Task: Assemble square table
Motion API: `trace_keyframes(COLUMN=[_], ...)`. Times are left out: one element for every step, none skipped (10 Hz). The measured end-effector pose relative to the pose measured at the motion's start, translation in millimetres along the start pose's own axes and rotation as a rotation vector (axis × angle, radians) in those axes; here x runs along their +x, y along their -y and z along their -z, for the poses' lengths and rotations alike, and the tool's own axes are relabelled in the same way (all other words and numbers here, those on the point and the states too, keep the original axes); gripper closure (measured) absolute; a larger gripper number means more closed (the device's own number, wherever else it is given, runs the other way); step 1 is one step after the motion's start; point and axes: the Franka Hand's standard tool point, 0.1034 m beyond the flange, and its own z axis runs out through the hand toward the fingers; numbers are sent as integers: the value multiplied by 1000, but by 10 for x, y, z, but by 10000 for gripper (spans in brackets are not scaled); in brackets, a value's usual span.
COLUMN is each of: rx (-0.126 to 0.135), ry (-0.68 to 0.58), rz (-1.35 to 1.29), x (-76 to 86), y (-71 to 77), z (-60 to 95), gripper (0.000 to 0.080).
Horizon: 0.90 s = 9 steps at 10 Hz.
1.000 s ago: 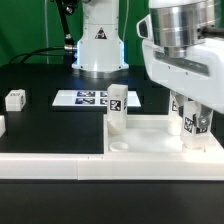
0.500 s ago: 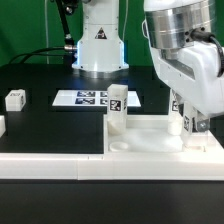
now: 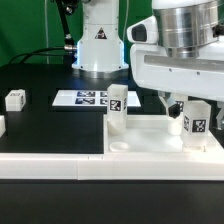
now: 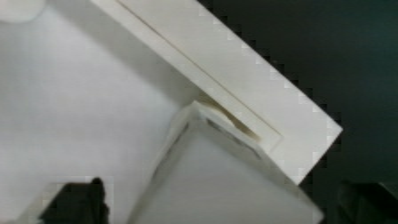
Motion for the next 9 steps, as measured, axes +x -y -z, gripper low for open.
trace_keyframes(rx=[-23, -35, -39, -38, -37, -38, -34, -34, -34], ry=[-14, -17, -14, -14, -15, -14, -14, -15, -16], rz=[221, 372, 510, 511, 478, 481, 409, 331, 276], x=[4, -18, -50, -39, -36, -36, -42, -46, -41], y=[-8, 12, 30, 21, 19, 18, 24, 27, 20], z=[2, 2, -12, -12, -12, -14, -16, -17, -20], gripper=[151, 151, 151, 151, 151, 279, 414, 414, 509])
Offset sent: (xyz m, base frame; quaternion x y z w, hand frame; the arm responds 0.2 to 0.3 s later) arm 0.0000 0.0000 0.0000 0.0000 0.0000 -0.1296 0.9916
